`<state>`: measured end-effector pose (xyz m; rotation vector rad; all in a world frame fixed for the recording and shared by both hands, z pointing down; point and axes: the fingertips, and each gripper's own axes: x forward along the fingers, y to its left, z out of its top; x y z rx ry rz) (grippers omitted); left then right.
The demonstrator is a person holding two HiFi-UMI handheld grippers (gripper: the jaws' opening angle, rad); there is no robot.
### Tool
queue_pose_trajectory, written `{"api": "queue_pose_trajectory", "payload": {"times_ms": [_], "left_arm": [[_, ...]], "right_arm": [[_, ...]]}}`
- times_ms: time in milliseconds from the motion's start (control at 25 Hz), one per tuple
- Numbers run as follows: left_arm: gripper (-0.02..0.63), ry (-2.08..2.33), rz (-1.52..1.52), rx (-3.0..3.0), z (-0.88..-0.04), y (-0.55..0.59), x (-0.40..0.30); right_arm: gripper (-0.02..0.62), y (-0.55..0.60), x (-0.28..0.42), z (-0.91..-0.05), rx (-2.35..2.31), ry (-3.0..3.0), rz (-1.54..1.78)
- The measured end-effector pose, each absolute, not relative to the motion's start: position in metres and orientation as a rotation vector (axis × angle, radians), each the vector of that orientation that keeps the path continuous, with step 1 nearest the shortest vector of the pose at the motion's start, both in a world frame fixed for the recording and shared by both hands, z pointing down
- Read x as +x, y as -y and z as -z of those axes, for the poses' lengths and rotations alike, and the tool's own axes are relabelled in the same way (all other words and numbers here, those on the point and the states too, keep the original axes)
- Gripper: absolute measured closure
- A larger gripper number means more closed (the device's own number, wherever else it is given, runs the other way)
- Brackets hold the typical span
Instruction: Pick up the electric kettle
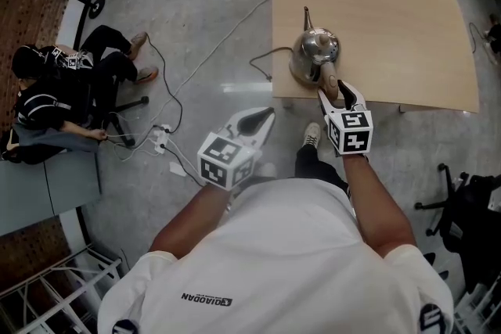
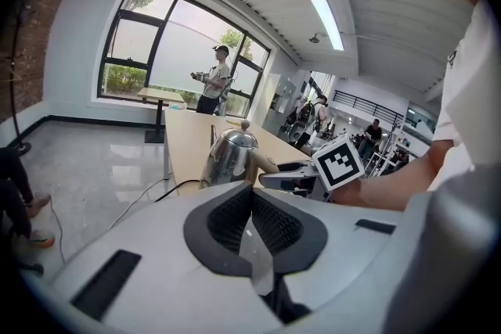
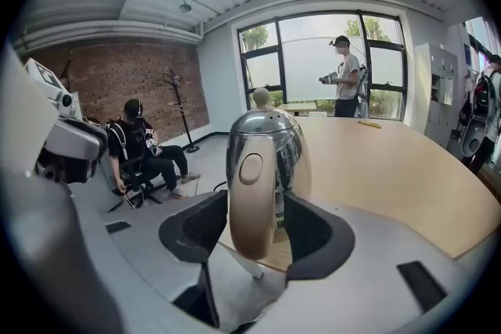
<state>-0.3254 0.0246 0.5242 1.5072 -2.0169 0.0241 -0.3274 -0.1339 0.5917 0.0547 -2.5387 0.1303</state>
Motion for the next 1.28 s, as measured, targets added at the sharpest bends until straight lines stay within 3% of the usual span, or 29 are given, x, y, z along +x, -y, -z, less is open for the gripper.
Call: {"api": "queue_pose_trajectory", "payload": {"times_ms": [560,720,1280], "left_arm": [[0.611,2.095,0.011,1.409,-0.522,-0.027,-0.358],[0.611,2.106,0.023,1.402,-0.522,-0.026,-0.36],[0.611,2.185,0.068,1.33,-0.512,-0.046,-0.372]], "right_arm": [[0.396,0.148,-0.35,-0.611,0.09,2.504,-0.059],[0.456,0.15,-0.35,-0.603,0.074,2.531,-0.074],[0.517,0.171,-0.414,-0.512,0.006,2.809,-0.062]]}}
